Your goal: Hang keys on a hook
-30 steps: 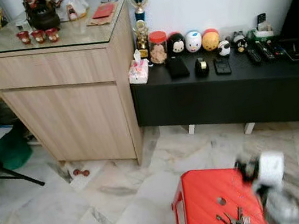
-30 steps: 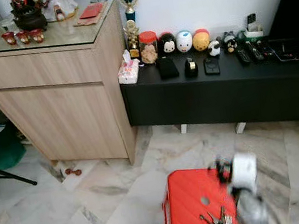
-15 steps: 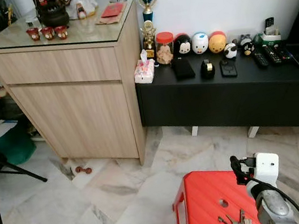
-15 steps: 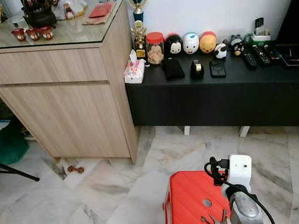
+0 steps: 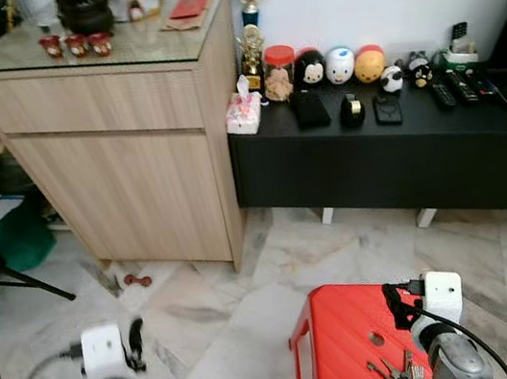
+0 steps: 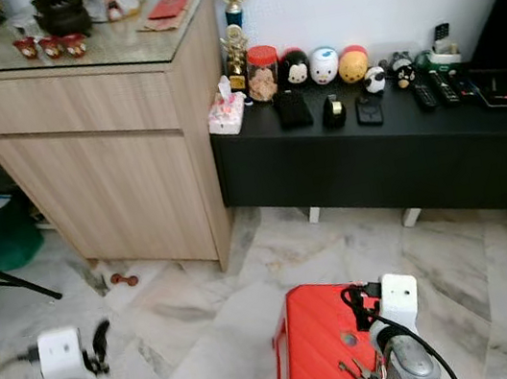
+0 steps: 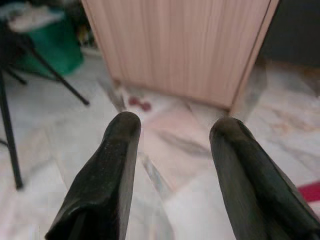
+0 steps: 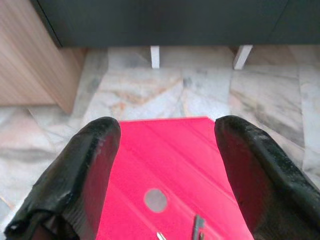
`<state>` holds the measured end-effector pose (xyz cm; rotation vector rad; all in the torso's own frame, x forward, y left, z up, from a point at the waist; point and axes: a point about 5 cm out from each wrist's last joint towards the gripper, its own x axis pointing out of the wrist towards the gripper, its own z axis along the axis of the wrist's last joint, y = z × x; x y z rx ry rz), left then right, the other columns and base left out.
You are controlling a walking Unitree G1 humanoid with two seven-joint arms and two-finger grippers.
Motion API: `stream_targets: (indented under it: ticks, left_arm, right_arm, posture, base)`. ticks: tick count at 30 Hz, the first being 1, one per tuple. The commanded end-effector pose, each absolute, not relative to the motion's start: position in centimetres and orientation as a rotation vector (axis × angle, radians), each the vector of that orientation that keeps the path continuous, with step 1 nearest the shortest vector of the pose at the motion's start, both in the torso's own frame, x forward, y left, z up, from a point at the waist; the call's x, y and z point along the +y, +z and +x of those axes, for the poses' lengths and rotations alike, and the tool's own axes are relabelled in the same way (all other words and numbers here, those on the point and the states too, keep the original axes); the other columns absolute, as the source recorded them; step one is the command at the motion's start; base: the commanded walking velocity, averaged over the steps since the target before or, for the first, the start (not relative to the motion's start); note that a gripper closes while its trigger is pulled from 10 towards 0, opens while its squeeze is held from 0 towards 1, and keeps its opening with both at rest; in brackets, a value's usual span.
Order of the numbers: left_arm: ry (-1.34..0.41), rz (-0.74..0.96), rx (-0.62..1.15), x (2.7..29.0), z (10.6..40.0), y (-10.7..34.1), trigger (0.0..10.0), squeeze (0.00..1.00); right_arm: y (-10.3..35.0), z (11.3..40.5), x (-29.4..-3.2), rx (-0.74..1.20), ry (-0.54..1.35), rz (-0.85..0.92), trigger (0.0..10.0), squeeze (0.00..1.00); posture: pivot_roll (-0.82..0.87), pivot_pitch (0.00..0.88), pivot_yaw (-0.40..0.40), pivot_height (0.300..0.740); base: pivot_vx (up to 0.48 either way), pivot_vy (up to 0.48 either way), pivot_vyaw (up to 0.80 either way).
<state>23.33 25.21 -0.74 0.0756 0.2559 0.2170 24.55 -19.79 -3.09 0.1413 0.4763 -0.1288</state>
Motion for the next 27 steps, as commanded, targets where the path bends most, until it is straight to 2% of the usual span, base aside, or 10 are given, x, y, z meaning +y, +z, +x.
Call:
stream_targets:
  ticks: [1,9,27]
  left_arm:
    - [0.231,0.054,0.253,25.6,23.4,-0.6,10.0,0.00]
    - [0.238,0.025,0.278,25.4,23.5,-0.8,10.0,0.00]
    - [0.249,0.014,0.407,26.5,22.5,-2.2,10.0,0.00]
  right_arm:
    - [-3.5,24.2,-20.0,0.503,-0.130,0.145,10.0,0.00]
    - [-4.4,23.2,-21.0,0.591,-0.150,0.140,10.0,0.00]
    - [-6.1,20.7,-21.9,0.721,-0.122,0.135,10.0,0.00]
  posture:
    - [0.12,0.040,-0.080,0.740]
    - [0.11,0.033,-0.075,0.740]
    - [0.10,0.000,-0.063,0.628]
  base:
    - [0.000,0.000,0.00]
    - [0.000,0.000,0.00]
    - [0.000,0.000,0.00]
